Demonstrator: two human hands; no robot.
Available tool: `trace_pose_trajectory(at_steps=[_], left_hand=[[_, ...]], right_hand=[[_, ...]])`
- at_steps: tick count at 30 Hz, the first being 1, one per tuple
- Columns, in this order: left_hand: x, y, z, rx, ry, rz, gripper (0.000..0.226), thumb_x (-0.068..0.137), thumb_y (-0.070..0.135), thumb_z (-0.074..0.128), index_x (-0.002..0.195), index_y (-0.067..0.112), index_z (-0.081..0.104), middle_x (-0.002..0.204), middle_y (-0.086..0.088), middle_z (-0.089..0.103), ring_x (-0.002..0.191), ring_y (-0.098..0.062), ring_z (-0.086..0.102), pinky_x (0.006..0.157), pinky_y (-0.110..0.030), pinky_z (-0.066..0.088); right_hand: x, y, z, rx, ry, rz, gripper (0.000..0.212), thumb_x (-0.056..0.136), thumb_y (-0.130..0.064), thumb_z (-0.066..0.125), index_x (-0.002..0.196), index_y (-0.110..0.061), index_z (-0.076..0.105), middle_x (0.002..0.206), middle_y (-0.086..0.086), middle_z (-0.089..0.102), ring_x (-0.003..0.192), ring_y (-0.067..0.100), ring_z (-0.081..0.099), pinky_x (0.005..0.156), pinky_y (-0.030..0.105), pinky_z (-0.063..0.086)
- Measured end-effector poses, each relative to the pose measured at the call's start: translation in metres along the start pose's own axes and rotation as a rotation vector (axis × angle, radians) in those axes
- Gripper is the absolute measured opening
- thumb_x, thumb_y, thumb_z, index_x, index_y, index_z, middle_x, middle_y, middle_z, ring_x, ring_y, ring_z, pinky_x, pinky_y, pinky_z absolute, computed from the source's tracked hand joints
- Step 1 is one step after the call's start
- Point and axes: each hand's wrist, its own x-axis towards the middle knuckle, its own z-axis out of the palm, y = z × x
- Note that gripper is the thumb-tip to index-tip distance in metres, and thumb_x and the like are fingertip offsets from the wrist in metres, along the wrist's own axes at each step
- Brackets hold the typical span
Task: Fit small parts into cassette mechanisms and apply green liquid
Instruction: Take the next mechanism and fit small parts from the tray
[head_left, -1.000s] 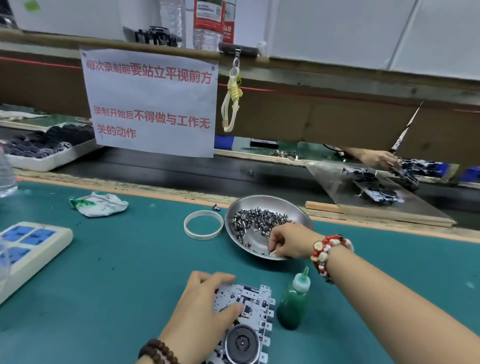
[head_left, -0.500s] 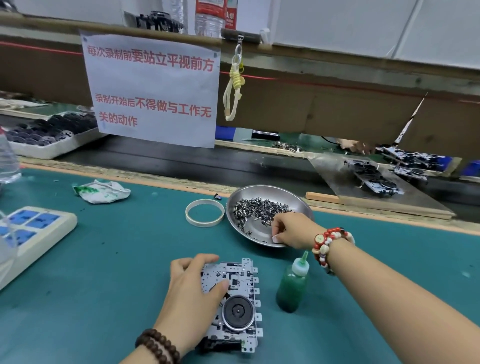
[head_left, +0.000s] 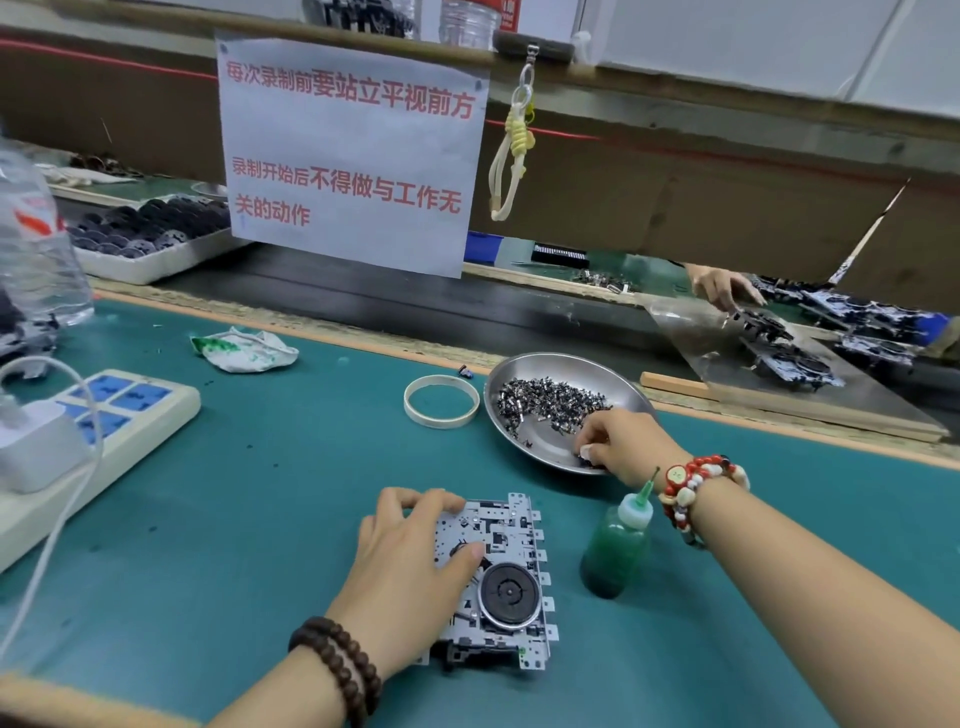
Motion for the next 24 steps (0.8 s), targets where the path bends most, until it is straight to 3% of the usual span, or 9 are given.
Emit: trace_pose_trajectory(at_steps=[4,7,9,11,14,18,22,24], left_hand=[[-0.002,0.000,-0.001,0.099,0.038,0.011,0.032,0.092,0.046,0.043,0.123,0.041,0.037,0.124,0.015,0.024,0.117,-0.003,0.010,0.101,-0.026,0.022],[0.003,0.003,-0.002,0.115,0.069,0.016,0.032,0.093,0.046,0.041,0.124,0.042,0.037,0.128,0.017,0.024,0.123,-0.002,0.006,0.103,-0.030,0.019],[0.008,0.005,-0.003,0.106,0.077,0.043,0.032,0.093,0.045,0.040,0.125,0.042,0.038,0.128,0.019,0.028,0.125,-0.002,0.009,0.099,-0.029,0.018],[0.014,0.007,-0.003,0.102,0.067,0.079,0.031,0.094,0.043,0.039,0.126,0.042,0.040,0.128,0.022,0.032,0.125,-0.001,0.013,0.094,-0.027,0.016],[0.021,0.010,0.000,0.119,0.015,0.129,0.032,0.096,0.041,0.037,0.128,0.044,0.041,0.128,0.025,0.037,0.127,-0.001,0.016,0.095,-0.027,0.015],[0.019,0.003,0.004,0.156,-0.011,0.155,0.029,0.098,0.037,0.033,0.124,0.045,0.042,0.115,0.024,0.045,0.123,-0.002,0.021,0.094,-0.027,0.013],[0.016,-0.002,0.002,0.101,0.016,0.147,0.026,0.098,0.032,0.033,0.118,0.046,0.042,0.106,0.025,0.045,0.117,0.000,0.020,0.090,-0.023,0.010],[0.016,-0.005,0.000,0.119,0.029,0.147,0.026,0.098,0.032,0.033,0.117,0.046,0.041,0.106,0.026,0.044,0.118,0.000,0.018,0.088,-0.022,0.009]], right_hand=[[0.001,-0.002,0.000,0.005,0.008,0.019,0.014,0.094,-0.015,0.053,0.098,-0.011,0.066,0.101,0.004,0.067,0.084,0.013,0.053,0.076,0.021,0.042],[0.000,0.000,0.000,0.147,0.125,0.022,0.010,0.094,-0.013,0.052,0.092,-0.014,0.062,0.092,0.003,0.063,0.080,0.013,0.053,0.064,0.019,0.039],[-0.002,0.001,-0.005,0.382,0.214,0.005,0.011,0.093,-0.007,0.051,0.089,-0.011,0.060,0.085,0.005,0.063,0.073,0.013,0.054,0.060,0.016,0.041],[-0.013,0.000,-0.016,0.788,0.276,0.011,0.013,0.093,-0.001,0.049,0.086,-0.004,0.059,0.080,0.008,0.062,0.067,0.013,0.054,0.063,0.019,0.047],[-0.045,0.005,-0.039,1.341,0.329,0.041,0.015,0.094,-0.003,0.048,0.086,-0.008,0.059,0.073,0.002,0.064,0.062,0.005,0.059,0.062,0.013,0.053],[-0.107,-0.002,-0.050,1.538,0.382,0.005,0.017,0.089,-0.007,0.048,0.084,-0.010,0.064,0.064,-0.005,0.066,0.059,-0.001,0.061,0.061,0.010,0.052],[-0.151,-0.047,-0.019,1.552,0.132,-0.120,0.016,0.065,-0.031,0.077,0.068,-0.016,0.073,0.067,0.008,0.070,0.059,0.006,0.065,0.056,0.014,0.052],[-0.149,-0.068,0.006,1.516,0.060,-0.081,0.008,0.068,-0.019,0.076,0.064,-0.013,0.072,0.069,0.011,0.071,0.061,0.009,0.067,0.055,0.016,0.053]])
